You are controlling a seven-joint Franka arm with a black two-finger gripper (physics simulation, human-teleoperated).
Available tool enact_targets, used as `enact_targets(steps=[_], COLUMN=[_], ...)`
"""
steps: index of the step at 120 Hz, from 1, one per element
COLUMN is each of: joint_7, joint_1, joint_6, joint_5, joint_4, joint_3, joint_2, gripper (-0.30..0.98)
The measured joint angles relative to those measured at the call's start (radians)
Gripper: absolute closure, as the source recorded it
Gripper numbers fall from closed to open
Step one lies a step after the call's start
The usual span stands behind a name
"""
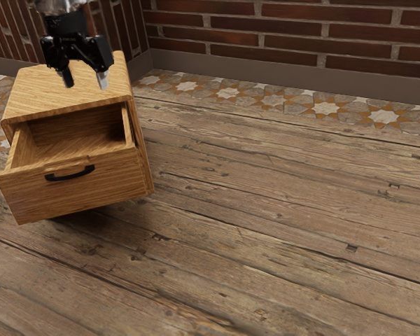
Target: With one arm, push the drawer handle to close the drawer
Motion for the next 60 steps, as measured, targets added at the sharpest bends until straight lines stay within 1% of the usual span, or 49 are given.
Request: enact_targets(steps=[12, 17, 20, 24, 26, 28, 32, 35, 39, 43, 47, 52, 60], joint_7=[-0.012, -0.017, -0.022, -0.030, -0.034, -0.037, -0.044, -0.049, -0.056, -0.062, -0.071, -0.089, -0.133], joint_1=[0.020, 0.038, 0.056, 0.105, 0.148, 0.219, 0.344, 0.412, 0.465, 0.498, 0.547, 0.603, 0.639], joint_6=[0.020, 0.028, 0.034, 0.044, 0.048, 0.049, 0.049, 0.046, 0.042, 0.035, 0.021, 0.002, -0.019], joint_5=[-0.003, -0.001, 0.003, 0.003, -0.001, -0.012, -0.041, -0.068, -0.106, -0.146, -0.190, -0.249, -0.342], joint_4=[-0.051, -0.094, -0.163, -0.292, -0.355, -0.422, -0.536, -0.618, -0.716, -0.786, -0.830, -0.861, -0.896], joint_3=[-0.008, -0.022, -0.038, -0.086, -0.126, -0.179, -0.256, -0.295, -0.329, -0.352, -0.386, -0.430, -0.493], joint_2=[-0.011, -0.051, -0.119, -0.253, -0.324, -0.406, -0.545, -0.644, -0.766, -0.853, -0.912, -0.951, -0.977], gripper=[0.00, 0.00, 0.00, 0.00, 0.00, 0.00, 0.01, 0.01, 0.04, 0.08, 0.14, 0.22, 0.32])
